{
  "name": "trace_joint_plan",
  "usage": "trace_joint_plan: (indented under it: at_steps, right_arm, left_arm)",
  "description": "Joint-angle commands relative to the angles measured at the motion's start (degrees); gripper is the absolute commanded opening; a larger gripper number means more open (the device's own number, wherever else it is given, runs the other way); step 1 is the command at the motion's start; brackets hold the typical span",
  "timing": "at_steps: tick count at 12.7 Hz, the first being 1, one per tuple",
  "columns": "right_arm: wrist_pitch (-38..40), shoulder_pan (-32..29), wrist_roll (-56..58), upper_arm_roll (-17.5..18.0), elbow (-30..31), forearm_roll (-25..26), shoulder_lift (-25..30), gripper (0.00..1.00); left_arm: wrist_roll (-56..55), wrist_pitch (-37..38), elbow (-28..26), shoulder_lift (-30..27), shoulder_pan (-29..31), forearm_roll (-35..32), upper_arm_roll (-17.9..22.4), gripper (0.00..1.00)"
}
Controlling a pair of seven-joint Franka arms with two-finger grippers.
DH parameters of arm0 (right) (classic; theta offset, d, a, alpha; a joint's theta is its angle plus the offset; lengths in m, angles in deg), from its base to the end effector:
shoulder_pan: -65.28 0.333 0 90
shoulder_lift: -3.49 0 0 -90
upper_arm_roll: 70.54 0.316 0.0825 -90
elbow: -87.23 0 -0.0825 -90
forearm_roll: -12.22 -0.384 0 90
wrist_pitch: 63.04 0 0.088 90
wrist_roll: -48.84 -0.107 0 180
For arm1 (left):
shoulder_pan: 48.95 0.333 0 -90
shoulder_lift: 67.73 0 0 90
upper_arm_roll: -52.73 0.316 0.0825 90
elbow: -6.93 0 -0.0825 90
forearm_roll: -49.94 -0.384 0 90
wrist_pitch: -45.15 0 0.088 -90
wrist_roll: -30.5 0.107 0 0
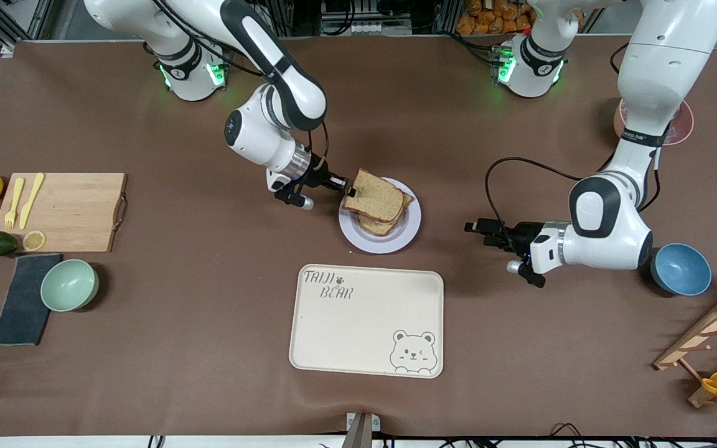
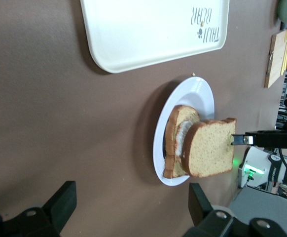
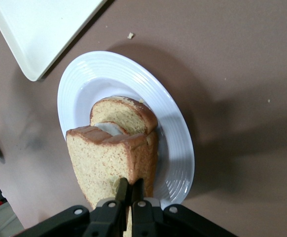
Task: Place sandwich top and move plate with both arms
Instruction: 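Lower the bread onto the egg toast and open the right gripper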
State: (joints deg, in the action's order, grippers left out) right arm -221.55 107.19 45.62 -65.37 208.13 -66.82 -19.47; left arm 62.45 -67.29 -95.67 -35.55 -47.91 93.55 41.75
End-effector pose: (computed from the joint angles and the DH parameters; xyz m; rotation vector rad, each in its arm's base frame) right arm 0.4236 0.3933 0.2281 -2.3887 0.6234 0.1424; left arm 0.6086 -0.1445 0.2352 2.3093 -0.3169 -0.2781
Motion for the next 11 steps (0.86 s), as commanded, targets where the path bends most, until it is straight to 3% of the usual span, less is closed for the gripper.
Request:
trace_joint_plan:
  at_steps: [1,2,3,4,5,6,11]
  right_arm:
    - [-0.48,0.71,-0.03,-0.78,-3.73,-3.39,-3.4,0.06]
    - [-0.57,0.71,0.06,-0.78,-4.01,-4.01,-3.67,0.18]
    - [-0.57,0.8,-0.29,-0.78,-4.53,-4.1,-4.02,0.5]
    - [-1.01,1.06,-0.38,-0.78,-4.88,-4.1,-4.29,0.54]
    - [-2.23,1.41,-0.47,-0.78,-5.76,-4.1,-4.99,0.71]
    - [-3.02,1.94,-0.04,-0.78,-5.85,-4.1,-5.17,1.0]
    - [-1.9,-2.96,0.32,-1.3,-6.64,-2.17,-4.38,1.0]
  left_arm:
    - [-0.05,-1.21,0.83,0.95,-0.34,1.99,-0.09,1.0]
    - [-0.05,-1.21,0.83,0.86,-0.34,2.96,-0.09,1.0]
    - [0.04,-1.21,0.83,0.86,-1.04,3.23,-0.09,1.0]
    - [0.04,-1.21,1.0,1.12,-1.56,3.41,-0.09,1.0]
    - [0.13,-1.21,1.18,1.13,-1.57,3.93,-0.09,1.0]
    - [0.39,-1.21,1.27,1.47,-1.57,3.85,-0.01,1.0]
    - [0.48,-3.14,1.18,3.94,-2.01,6.22,-0.09,1.0]
